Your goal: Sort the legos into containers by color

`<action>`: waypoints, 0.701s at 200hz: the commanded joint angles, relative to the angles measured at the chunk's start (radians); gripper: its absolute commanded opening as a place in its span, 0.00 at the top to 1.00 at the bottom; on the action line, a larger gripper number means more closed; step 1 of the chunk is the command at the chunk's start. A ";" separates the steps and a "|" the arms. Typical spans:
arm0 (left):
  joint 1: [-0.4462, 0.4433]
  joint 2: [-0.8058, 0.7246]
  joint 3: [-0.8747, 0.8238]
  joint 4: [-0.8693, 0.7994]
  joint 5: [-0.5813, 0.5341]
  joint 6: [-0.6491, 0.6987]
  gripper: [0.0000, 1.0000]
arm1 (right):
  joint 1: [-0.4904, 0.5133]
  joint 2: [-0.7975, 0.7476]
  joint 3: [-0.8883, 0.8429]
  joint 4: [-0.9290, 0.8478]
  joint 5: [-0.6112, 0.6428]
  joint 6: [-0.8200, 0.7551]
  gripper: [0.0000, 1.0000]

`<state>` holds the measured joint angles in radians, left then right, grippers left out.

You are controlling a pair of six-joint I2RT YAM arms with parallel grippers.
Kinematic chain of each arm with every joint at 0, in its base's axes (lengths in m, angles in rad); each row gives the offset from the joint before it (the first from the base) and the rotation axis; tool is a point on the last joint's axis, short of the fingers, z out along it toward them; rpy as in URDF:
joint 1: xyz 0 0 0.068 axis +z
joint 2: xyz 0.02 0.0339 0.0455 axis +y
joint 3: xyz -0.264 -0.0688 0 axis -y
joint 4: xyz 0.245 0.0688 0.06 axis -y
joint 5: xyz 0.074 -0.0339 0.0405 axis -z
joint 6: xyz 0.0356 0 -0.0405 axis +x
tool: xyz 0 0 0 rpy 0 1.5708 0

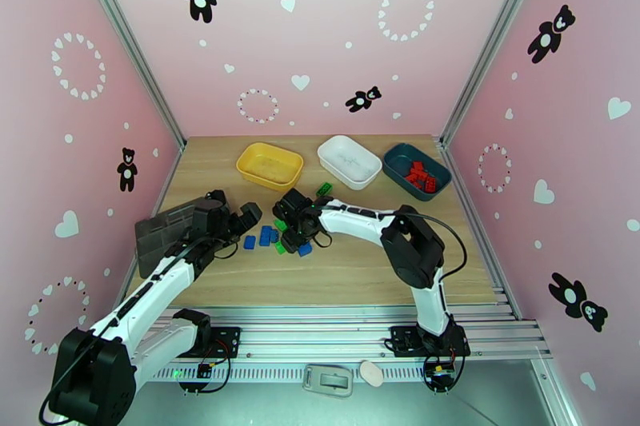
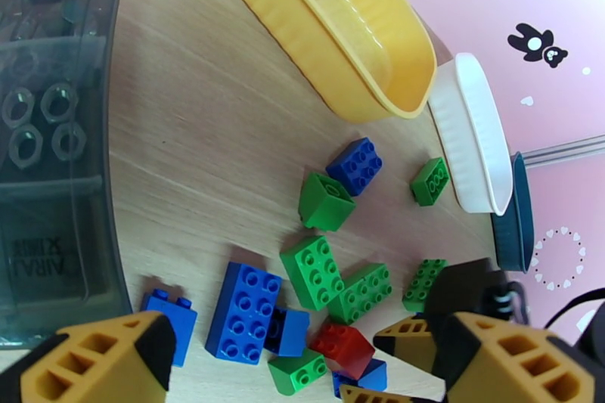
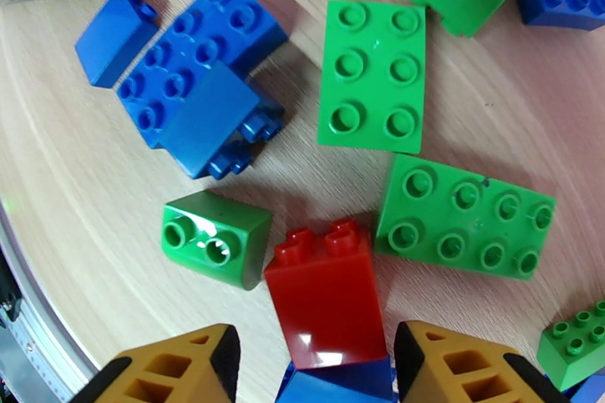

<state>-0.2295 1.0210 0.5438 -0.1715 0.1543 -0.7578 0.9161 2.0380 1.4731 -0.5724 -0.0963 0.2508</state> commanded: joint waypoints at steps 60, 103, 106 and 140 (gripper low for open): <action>0.009 0.031 -0.020 0.035 0.032 -0.012 0.02 | 0.006 0.039 0.011 -0.003 0.072 0.009 0.52; 0.009 0.054 -0.019 0.055 0.050 -0.012 0.02 | 0.005 0.037 0.021 -0.002 0.090 0.018 0.61; 0.009 0.056 -0.019 0.056 0.052 -0.013 0.02 | 0.005 0.037 0.021 -0.001 0.091 0.019 0.62; -0.004 0.081 -0.007 0.072 0.080 -0.015 0.02 | 0.006 0.022 0.023 0.012 0.089 0.031 0.68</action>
<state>-0.2298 1.0828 0.5373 -0.1341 0.1951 -0.7643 0.9161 2.0617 1.4750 -0.5701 -0.0208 0.2638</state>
